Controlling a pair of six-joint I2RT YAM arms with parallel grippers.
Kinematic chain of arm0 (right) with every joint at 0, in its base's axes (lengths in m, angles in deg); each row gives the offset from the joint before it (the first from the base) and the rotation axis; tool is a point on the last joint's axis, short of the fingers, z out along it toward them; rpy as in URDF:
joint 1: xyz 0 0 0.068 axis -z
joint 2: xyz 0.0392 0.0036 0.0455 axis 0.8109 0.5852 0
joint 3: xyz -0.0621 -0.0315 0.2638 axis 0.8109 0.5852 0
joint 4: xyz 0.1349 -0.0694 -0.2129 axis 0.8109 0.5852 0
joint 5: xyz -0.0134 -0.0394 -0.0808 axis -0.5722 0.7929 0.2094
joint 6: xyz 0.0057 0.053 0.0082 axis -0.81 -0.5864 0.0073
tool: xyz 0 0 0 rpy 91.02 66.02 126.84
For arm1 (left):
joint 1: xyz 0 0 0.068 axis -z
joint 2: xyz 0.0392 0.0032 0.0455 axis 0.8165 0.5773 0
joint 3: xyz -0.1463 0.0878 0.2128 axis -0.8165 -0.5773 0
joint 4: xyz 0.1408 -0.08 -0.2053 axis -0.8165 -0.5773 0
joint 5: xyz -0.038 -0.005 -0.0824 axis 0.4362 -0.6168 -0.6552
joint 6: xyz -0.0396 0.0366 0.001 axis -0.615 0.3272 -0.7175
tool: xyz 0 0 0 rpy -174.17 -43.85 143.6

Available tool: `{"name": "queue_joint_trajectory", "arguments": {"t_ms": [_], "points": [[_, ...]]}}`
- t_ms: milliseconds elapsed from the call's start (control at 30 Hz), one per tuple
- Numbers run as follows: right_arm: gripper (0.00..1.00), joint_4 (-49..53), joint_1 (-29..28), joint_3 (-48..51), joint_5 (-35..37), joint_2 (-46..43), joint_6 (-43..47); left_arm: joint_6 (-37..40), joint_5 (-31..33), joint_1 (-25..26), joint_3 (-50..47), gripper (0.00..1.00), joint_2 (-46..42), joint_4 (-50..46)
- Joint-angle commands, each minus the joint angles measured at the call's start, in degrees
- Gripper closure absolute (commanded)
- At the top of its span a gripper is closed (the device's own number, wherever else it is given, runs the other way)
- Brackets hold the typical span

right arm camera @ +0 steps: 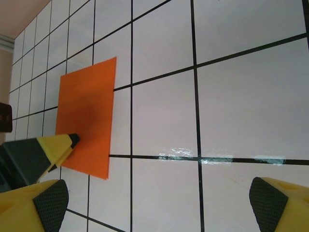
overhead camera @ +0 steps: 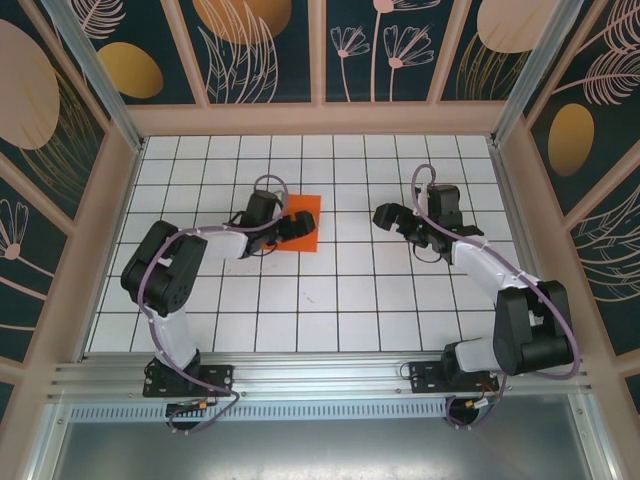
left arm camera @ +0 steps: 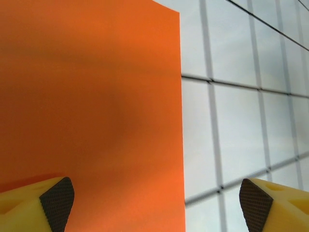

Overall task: Fold a paper plane with a square sheet of paper (pick it up from the middle)
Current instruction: Move the square sheet of paper to the center of the table.

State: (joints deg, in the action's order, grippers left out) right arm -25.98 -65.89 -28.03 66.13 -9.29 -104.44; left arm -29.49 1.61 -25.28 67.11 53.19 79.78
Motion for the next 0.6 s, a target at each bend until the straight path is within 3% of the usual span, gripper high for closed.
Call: {"name": "queue_joint_trajectory", "arguments": {"t_ms": [0,167,300,467,567], "points": [[0.01,2.7,-0.35,0.46,2.34,-1.16,-1.18,-14.45,-4.36,7.94,-3.84,0.09,3.39,-2.69],[0.06,3.92,-0.39,0.85,3.9,-0.6,-3.4,-26.87,-3.37,15.52,-4.67,0.09,3.06,10.0],[0.19,3.5,-0.35,1.13,1.99,-0.42,-4.65,-28.21,-0.38,17.91,-3.51,0.09,-2.08,13.31],[0.37,3.52,-3.58,0.85,-1.55,1.07,-8.13,-25.39,18.38,16.59,-9.45,0.04,-17.85,0.86],[0.4,2.24,-9.09,0.82,-2.04,2.53,-10.07,-26.34,25.74,14.37,-16.42,0.02,-26.64,-1.45]]}}
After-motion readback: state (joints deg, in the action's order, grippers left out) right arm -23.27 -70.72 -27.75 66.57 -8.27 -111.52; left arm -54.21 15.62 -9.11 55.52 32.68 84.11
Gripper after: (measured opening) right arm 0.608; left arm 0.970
